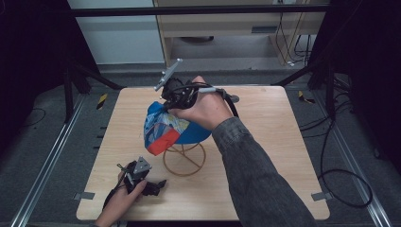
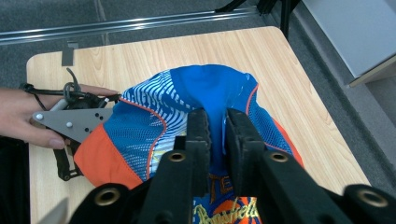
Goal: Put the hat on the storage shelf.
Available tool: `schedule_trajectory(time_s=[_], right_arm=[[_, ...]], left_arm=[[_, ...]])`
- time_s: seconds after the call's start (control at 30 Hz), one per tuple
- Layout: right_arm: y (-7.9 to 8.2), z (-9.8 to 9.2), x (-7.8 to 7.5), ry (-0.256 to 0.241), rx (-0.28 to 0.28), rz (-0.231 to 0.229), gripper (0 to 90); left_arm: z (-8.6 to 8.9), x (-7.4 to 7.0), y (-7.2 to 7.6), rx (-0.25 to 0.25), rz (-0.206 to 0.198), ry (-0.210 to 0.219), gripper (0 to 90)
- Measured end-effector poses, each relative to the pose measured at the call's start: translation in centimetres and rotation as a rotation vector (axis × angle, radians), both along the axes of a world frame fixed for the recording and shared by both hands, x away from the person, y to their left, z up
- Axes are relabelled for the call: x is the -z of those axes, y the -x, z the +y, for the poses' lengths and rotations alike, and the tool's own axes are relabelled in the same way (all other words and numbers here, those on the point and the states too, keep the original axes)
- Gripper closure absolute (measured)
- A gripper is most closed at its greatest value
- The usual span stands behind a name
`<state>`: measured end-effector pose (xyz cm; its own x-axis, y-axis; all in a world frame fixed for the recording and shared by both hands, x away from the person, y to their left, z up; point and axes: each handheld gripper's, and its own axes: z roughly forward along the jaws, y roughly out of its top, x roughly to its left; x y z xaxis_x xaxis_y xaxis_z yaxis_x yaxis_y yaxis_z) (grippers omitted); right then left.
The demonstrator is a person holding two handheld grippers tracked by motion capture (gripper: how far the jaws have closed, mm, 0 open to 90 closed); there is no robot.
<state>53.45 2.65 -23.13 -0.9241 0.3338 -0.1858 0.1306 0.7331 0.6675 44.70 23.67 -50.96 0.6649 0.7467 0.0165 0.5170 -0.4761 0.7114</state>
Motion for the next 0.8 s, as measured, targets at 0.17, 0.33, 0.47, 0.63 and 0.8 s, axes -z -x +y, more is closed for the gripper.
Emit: schedule_trajectory(time_s=[0.17,0.33,0.47,0.63,0.8], right_arm=[[0.2,-0.3,-0.2,-0.009,0.002,-0.003,73.8],[0.5,-0.6,-0.6,-0.02,0.003,-0.007,71.9],[0.5,-0.9,-0.8,-0.025,0.006,-0.01,71.1],[0.7,-1.6,-1.1,-0.039,0.018,-0.013,70.9],[1.0,-2.5,-1.3,-0.055,0.029,-0.014,70.2]], left_arm=[[0.0,0.0,0.0,0.0,0.0,0.0,0.0],[0.0,0.0,0.0,0.0,0.001,0.0,0.0],[0.0,0.0,0.0,0.0,0.001,0.0,0.0],[0.0,0.0,0.0,0.0,0.001,0.0,0.0],[0.0,0.0,0.0,0.0,0.0,0.0,0.0]])
